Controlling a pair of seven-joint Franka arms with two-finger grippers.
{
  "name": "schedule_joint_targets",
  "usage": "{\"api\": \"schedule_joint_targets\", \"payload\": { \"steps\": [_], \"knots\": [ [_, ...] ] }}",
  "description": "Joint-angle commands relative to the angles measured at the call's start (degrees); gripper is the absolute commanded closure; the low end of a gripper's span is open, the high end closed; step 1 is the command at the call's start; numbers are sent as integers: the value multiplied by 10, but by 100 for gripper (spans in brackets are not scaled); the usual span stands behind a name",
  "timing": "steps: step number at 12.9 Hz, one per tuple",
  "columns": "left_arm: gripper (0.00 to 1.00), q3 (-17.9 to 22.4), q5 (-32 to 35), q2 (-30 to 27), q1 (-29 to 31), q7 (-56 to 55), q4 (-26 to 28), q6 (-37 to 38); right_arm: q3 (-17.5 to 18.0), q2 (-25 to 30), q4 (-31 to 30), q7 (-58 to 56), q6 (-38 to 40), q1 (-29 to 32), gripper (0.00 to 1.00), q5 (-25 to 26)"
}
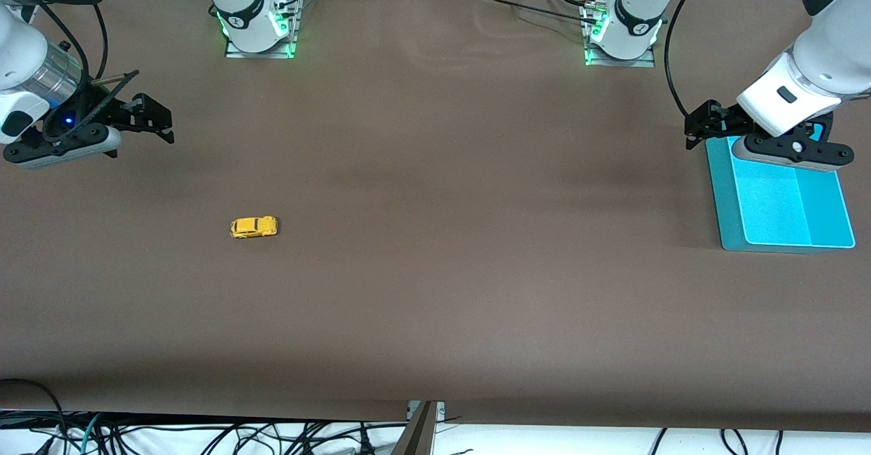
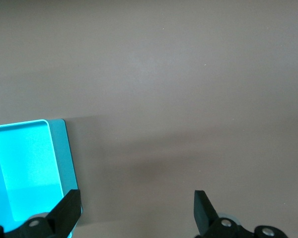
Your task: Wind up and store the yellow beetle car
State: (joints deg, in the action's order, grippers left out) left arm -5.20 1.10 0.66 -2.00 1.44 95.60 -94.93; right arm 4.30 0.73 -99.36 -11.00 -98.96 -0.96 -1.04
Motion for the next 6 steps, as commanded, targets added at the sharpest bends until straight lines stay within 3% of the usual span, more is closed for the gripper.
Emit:
{"api": "schedule_joint_targets", "payload": {
  "steps": [1,6],
  "knots": [
    [0,-1,13,8,0,-5,-19,13,-7,6,7,12,16,-8,0,3],
    [0,-1,13,8,0,-5,-19,13,-7,1,16,8,15,-8,0,3]
  ]
}}
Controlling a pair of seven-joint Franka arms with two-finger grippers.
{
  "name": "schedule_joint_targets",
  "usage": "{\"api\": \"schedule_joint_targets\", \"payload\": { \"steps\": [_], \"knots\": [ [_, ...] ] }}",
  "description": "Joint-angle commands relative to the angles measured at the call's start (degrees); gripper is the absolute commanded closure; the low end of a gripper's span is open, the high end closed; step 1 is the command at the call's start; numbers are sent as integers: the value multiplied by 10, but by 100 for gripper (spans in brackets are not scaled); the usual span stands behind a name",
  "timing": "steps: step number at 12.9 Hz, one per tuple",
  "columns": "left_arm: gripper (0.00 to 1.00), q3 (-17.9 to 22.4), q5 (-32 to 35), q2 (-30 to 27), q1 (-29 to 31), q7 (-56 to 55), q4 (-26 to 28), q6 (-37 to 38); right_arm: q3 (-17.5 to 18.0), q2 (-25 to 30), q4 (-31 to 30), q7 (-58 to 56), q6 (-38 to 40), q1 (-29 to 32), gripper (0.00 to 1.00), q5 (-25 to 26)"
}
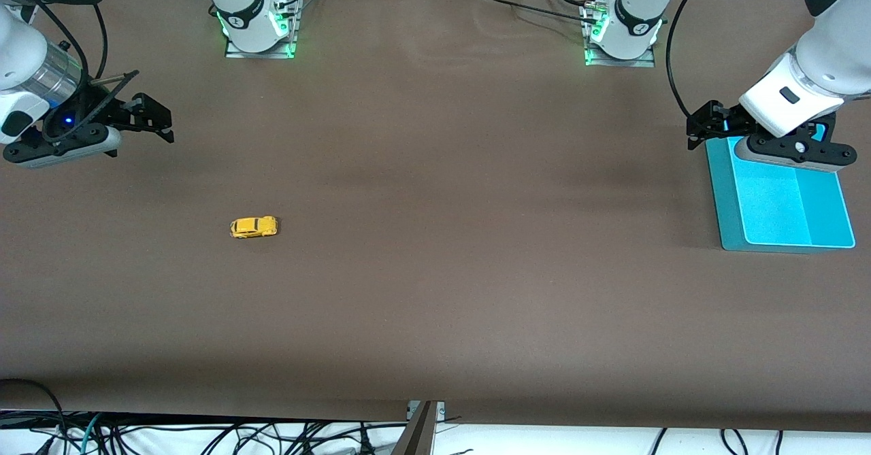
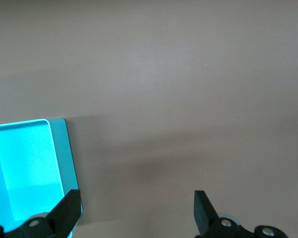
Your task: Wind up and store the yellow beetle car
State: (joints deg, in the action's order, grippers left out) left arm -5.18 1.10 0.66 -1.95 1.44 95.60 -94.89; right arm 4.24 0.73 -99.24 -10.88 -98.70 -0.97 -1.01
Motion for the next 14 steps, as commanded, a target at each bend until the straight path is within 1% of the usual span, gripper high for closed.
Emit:
{"api": "schedule_joint_targets", "payload": {
  "steps": [1,14],
  "knots": [
    [0,-1,13,8,-1,-5,-19,14,-6,0,16,8,12,-7,0,2],
    [0,-2,13,8,-1,-4,-19,13,-6,1,21,2,32,-5,0,3]
  ]
}}
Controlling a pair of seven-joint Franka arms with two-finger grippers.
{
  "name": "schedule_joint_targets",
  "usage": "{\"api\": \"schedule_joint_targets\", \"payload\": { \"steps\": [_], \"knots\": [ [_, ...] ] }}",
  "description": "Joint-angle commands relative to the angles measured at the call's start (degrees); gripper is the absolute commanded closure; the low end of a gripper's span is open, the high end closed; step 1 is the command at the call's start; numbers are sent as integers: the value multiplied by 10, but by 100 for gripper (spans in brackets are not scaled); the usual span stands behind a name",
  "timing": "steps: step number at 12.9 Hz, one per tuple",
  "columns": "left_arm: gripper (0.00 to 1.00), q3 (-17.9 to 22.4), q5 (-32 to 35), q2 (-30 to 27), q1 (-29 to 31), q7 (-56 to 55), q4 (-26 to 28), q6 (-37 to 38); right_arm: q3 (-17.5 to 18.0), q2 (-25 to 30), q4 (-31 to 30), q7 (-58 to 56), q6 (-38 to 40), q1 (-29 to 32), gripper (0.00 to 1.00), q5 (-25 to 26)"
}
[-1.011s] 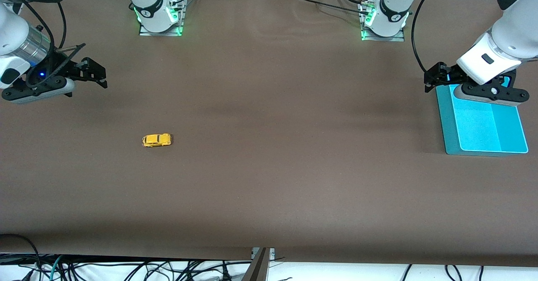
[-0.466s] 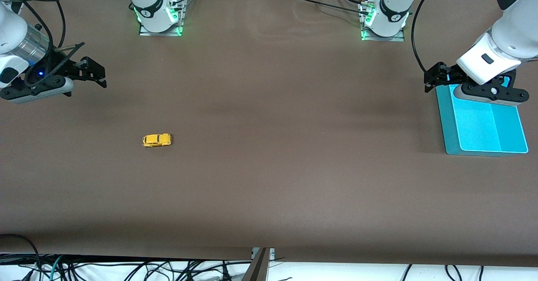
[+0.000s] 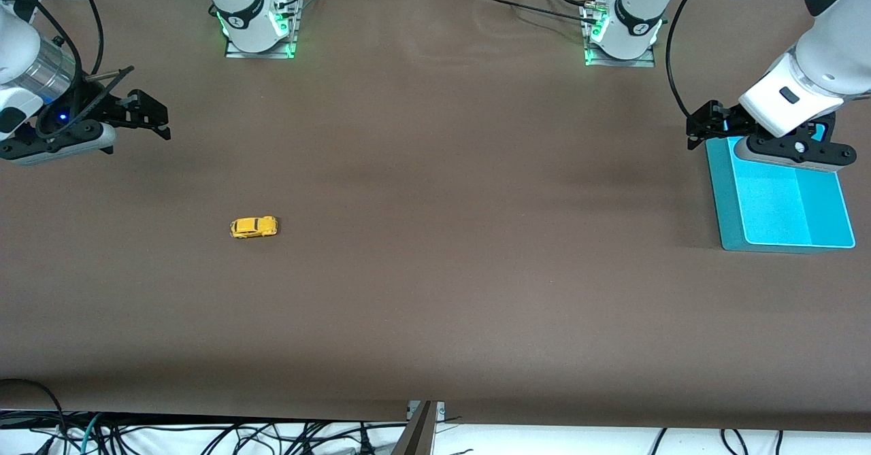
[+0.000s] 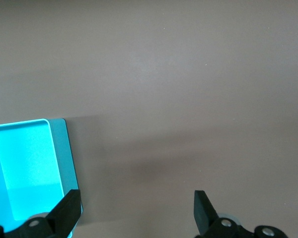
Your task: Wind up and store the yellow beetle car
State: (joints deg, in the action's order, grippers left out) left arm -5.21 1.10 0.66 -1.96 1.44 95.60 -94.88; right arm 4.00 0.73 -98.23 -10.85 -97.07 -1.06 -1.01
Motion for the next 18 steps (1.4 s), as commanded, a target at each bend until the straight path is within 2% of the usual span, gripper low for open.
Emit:
{"api": "schedule_joint_targets", "payload": {
  "steps": [1,13,15,18],
  "knots": [
    [0,-2,13,8,-1,-4,-19,13,-2,1,11,1,16,-4,0,3],
    [0,-3,14,9,-3,-1,-20,13,-1,-25,10,-5,14,-7,0,3],
    [0,-3,14,11,-2,-1,-20,13,12,-40,-2,-71,21,-12,0,3],
    [0,-2,14,11,-2,-1,-20,13,22,-66,-39,-229,1,-11,0,4]
  ]
}}
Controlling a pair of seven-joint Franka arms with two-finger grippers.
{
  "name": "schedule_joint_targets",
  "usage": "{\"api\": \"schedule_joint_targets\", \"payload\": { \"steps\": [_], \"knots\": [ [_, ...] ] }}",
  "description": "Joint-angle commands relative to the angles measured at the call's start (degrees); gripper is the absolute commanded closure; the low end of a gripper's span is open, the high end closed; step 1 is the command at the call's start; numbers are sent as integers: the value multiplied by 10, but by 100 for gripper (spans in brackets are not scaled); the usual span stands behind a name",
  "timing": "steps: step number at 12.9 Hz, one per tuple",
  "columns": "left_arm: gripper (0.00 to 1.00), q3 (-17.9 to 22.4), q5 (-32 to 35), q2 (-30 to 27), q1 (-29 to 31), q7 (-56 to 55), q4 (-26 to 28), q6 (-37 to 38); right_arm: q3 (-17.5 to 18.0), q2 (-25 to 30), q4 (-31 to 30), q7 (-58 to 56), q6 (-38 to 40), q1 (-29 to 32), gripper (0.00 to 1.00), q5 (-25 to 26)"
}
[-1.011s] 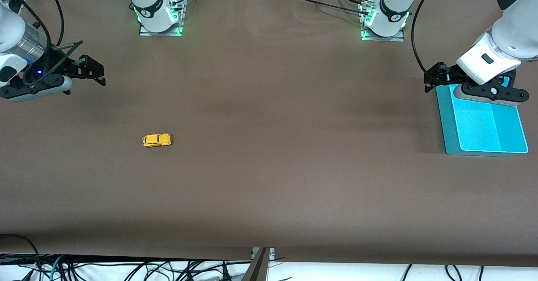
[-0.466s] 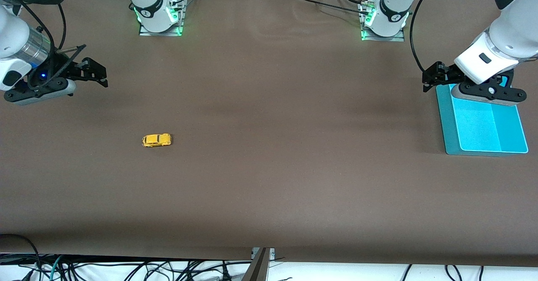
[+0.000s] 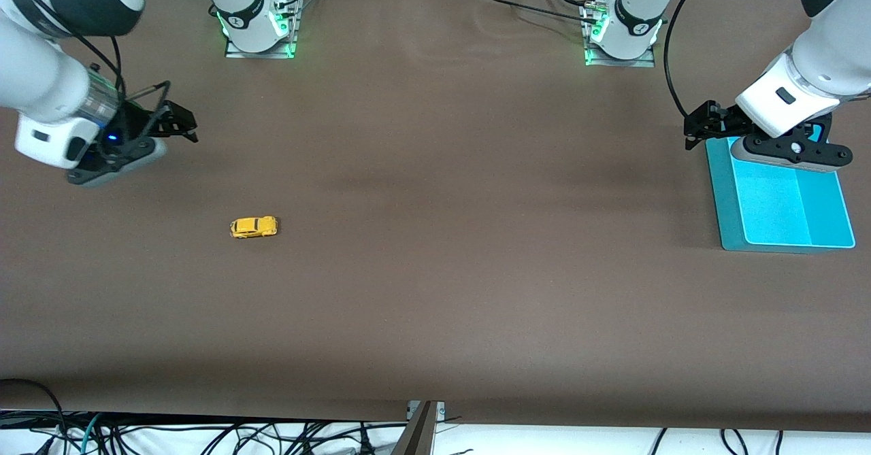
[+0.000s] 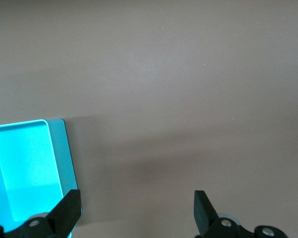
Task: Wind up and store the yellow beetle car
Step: 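Reach the right gripper down over the yellow beetle car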
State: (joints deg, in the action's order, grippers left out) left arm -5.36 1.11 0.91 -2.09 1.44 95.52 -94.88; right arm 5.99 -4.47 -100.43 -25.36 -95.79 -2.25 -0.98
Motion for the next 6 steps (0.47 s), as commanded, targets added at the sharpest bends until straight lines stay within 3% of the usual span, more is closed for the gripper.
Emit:
{"api": "schedule_joint_targets", "payload": {
  "steps": [1,6],
  "knots": [
    [0,-1,14,8,0,-1,-19,13,3,-28,-26,-147,-32,1,0,4],
    [0,0,14,8,1,-1,-19,13,2,-108,-51,-453,-159,8,0,33]
  ]
}}
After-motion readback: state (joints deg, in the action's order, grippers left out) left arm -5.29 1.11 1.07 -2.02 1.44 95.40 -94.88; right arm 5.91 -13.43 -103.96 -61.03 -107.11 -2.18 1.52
